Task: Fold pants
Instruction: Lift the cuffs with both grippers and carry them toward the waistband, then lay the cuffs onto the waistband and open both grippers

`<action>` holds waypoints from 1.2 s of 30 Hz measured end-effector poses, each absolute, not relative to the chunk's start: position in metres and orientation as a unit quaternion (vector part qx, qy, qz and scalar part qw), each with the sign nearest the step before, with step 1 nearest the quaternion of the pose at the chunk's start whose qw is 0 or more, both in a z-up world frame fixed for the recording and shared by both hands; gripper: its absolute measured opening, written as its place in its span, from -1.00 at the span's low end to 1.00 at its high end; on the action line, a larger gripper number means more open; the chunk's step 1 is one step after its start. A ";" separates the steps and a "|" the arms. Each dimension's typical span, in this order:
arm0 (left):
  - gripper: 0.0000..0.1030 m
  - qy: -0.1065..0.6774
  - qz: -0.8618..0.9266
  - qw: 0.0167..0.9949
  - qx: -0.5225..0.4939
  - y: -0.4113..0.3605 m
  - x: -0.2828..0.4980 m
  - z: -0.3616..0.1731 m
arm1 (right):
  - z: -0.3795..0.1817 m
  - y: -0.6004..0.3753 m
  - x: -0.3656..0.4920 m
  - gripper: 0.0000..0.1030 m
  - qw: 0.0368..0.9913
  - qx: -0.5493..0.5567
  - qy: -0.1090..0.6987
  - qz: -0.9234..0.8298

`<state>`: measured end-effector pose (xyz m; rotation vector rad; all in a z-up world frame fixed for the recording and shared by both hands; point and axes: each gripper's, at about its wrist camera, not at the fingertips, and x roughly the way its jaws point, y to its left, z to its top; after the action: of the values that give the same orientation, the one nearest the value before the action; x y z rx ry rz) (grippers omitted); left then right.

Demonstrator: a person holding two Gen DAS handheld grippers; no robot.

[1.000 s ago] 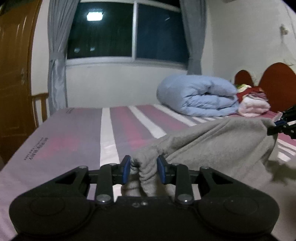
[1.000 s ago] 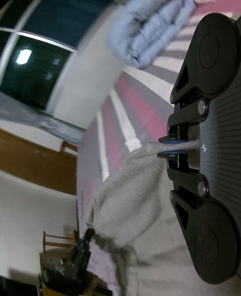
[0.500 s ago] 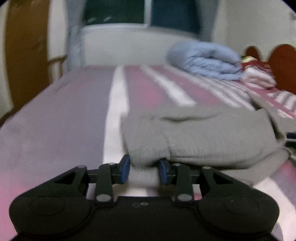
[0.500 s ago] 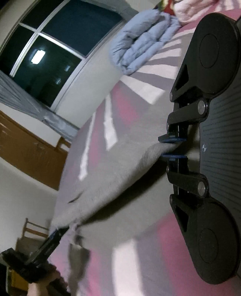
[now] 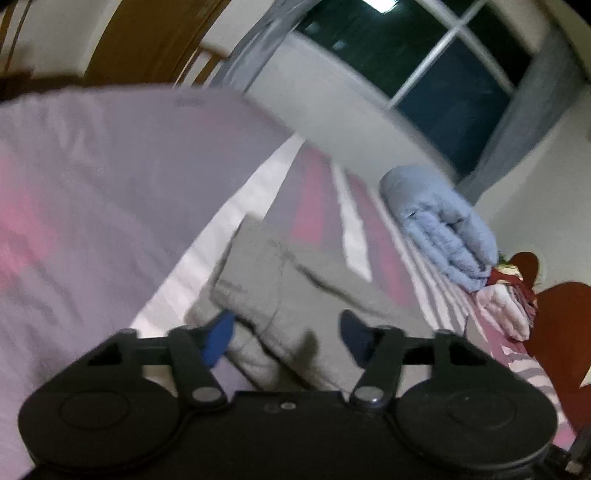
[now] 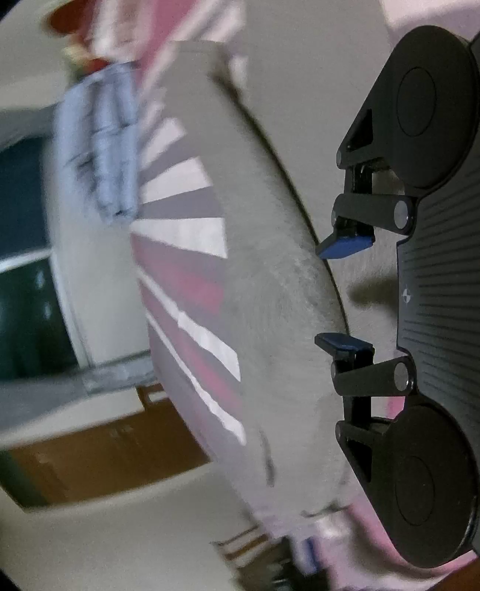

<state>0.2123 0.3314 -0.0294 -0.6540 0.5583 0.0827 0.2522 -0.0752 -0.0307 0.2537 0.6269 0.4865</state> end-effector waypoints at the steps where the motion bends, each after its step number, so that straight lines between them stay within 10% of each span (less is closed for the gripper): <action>1: -0.24 0.279 0.043 0.904 -0.320 0.334 0.216 -0.032 | -0.031 -0.076 0.257 -0.13 0.911 0.134 0.312 0.236; 17: -0.47 0.319 0.054 0.886 -0.333 0.349 0.235 -0.050 | -0.041 -0.055 0.323 -0.13 0.859 0.223 0.427 0.173; 22: -0.55 0.305 0.057 0.891 -0.332 0.347 0.230 -0.051 | -0.047 -0.069 0.321 -0.74 0.855 0.223 0.435 0.174; 36: -0.88 0.297 0.071 0.893 -0.330 0.361 0.203 -0.046 | -0.065 -0.099 0.237 -0.98 0.845 0.269 0.403 0.226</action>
<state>0.2029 0.3610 -0.0458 -0.6841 0.6168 0.1464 0.2369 -0.0992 -0.0654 0.5668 0.8514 0.4772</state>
